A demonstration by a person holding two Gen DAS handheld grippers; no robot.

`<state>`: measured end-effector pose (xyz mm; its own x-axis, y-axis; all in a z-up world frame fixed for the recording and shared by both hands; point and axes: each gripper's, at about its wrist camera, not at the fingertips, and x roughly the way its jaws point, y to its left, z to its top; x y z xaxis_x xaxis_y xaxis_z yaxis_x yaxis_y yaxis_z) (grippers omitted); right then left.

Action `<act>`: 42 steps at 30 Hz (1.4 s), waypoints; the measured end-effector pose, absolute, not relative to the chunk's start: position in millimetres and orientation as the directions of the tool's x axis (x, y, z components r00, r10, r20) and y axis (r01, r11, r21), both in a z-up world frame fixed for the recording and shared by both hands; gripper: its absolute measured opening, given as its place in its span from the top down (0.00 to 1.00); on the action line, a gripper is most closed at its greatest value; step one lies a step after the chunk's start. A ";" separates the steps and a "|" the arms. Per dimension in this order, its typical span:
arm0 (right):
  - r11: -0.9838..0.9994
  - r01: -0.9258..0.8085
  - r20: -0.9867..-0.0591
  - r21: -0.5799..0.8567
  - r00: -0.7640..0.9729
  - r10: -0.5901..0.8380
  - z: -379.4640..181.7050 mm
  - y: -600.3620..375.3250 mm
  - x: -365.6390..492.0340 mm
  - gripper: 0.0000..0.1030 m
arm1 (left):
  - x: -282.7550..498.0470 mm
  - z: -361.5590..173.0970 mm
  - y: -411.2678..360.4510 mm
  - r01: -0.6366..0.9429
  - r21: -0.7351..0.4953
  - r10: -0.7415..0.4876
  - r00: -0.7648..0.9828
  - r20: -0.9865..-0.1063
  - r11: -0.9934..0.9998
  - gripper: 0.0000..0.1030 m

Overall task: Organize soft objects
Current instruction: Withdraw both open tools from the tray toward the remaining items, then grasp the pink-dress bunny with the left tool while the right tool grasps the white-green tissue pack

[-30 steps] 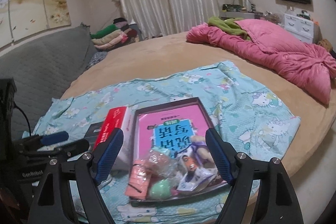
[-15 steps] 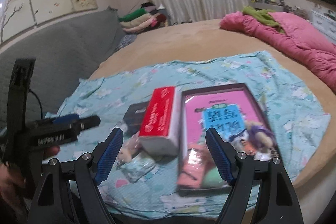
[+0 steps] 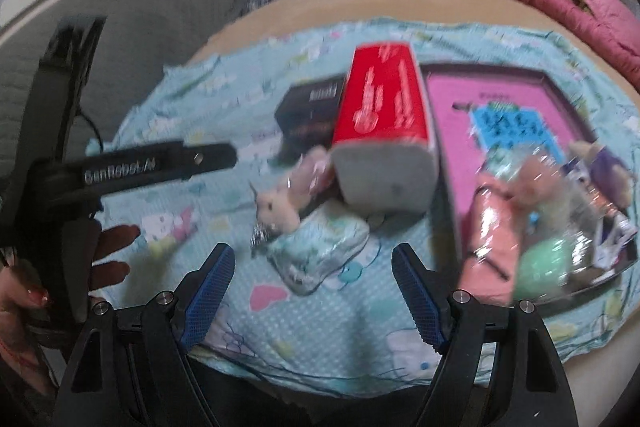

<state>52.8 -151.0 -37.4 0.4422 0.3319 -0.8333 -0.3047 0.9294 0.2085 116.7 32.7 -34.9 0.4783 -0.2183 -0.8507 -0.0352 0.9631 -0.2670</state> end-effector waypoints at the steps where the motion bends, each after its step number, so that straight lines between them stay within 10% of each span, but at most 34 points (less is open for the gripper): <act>1: 0.931 -0.304 -0.839 0.202 0.437 0.325 -41.1 -149.8 53.1 0.20 | 120.7 -40.8 31.8 -0.033 -0.277 -0.229 0.468 -0.853 0.960 0.26; 14: 0.935 -0.290 -0.871 0.204 0.382 0.308 -77.3 -138.5 73.3 0.20 | 155.8 -93.9 3.9 0.082 -0.363 -0.368 0.349 -0.862 0.928 0.26; 25: 0.941 -0.277 -0.885 0.196 0.363 0.291 -93.7 -124.5 85.2 0.20 | 167.0 -105.6 14.5 0.077 -0.425 -0.425 0.328 -0.844 0.902 0.60; 37: 0.962 -0.241 -0.892 0.131 0.394 0.221 -112.1 -102.6 106.9 0.21 | 139.7 -68.1 45.8 0.037 -0.339 -0.323 0.415 -0.851 0.940 0.61; 42: 0.959 -0.254 -0.884 0.122 0.411 0.221 -114.3 -107.1 111.5 0.41 | 128.7 -57.0 48.8 0.031 -0.331 -0.312 0.434 -0.845 0.943 0.61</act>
